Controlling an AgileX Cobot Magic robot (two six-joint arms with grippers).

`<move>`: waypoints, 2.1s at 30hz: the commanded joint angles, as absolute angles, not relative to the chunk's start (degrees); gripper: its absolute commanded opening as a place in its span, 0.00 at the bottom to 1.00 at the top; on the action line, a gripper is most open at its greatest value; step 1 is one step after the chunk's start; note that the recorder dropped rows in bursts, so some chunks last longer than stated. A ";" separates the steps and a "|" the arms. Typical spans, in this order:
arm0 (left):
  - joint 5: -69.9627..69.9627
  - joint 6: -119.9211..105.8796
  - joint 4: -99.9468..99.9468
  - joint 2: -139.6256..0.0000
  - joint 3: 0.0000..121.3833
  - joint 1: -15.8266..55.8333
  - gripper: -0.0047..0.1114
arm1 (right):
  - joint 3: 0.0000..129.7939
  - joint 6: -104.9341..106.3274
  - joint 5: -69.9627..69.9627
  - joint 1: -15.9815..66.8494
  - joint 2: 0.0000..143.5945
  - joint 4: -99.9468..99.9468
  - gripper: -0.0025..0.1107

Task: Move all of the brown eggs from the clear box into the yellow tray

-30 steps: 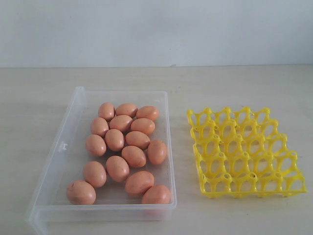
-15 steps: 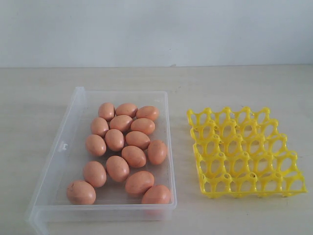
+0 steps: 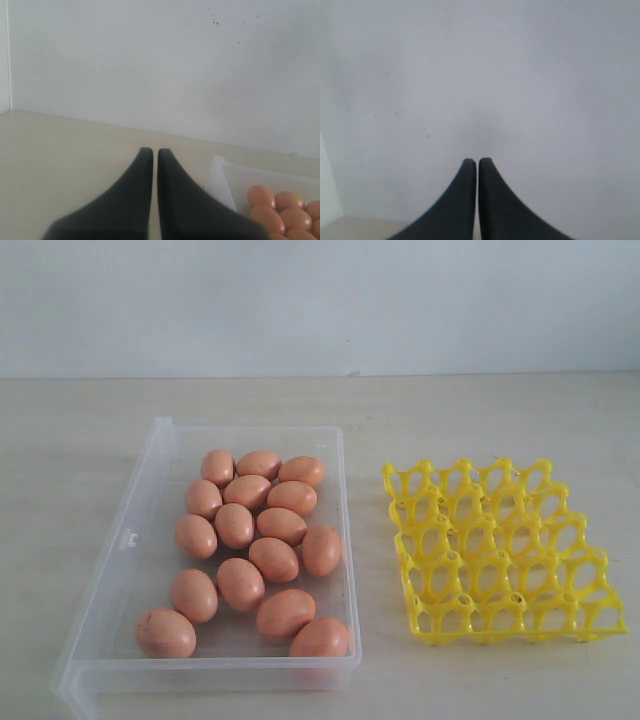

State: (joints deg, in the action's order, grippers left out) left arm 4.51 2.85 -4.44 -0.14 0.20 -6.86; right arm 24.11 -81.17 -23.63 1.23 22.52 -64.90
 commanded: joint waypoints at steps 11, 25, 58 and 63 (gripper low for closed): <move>4.45 3.36 -4.95 0.00 0.00 -6.77 0.07 | 73.43 -103.25 -52.51 1.33 78.38 -99.95 0.02; 4.30 3.36 -4.95 0.00 0.00 -6.77 0.07 | 73.84 -54.42 20.04 1.17 65.72 -91.94 0.02; 4.35 3.36 -4.95 0.00 0.00 -6.77 0.07 | 100.13 15.00 58.92 37.25 120.11 4.69 0.30; 4.46 3.36 -4.95 0.00 0.00 -6.77 0.07 | 100.13 16.11 59.20 37.25 122.79 4.90 0.47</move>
